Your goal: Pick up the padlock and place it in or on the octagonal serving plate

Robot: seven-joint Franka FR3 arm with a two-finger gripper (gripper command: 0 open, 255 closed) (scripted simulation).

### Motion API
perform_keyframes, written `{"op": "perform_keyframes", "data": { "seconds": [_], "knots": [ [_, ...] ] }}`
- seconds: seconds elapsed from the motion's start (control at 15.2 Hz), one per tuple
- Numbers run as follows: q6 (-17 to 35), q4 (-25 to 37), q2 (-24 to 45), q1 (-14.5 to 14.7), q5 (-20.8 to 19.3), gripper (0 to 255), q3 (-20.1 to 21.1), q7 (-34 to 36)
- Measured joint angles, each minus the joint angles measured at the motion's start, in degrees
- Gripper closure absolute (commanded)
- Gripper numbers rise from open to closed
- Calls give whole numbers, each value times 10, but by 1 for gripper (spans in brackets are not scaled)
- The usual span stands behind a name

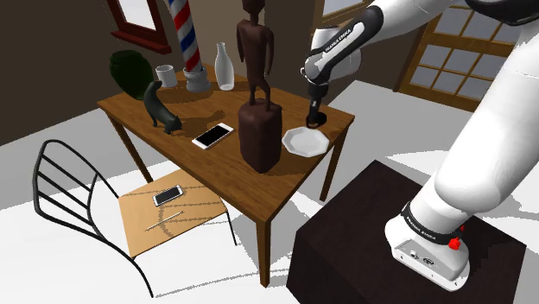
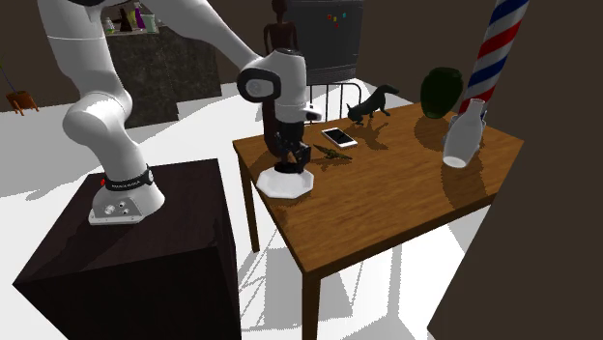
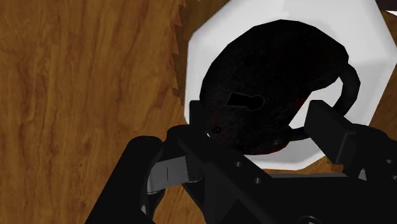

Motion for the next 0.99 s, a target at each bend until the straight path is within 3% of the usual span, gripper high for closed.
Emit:
{"op": "perform_keyframes", "data": {
  "seconds": [0.26,0.99],
  "knots": [
    [8,-12,-3,23,-4,255,19,45],
    [90,-29,62,23,11,255,24,40]
  ]
}}
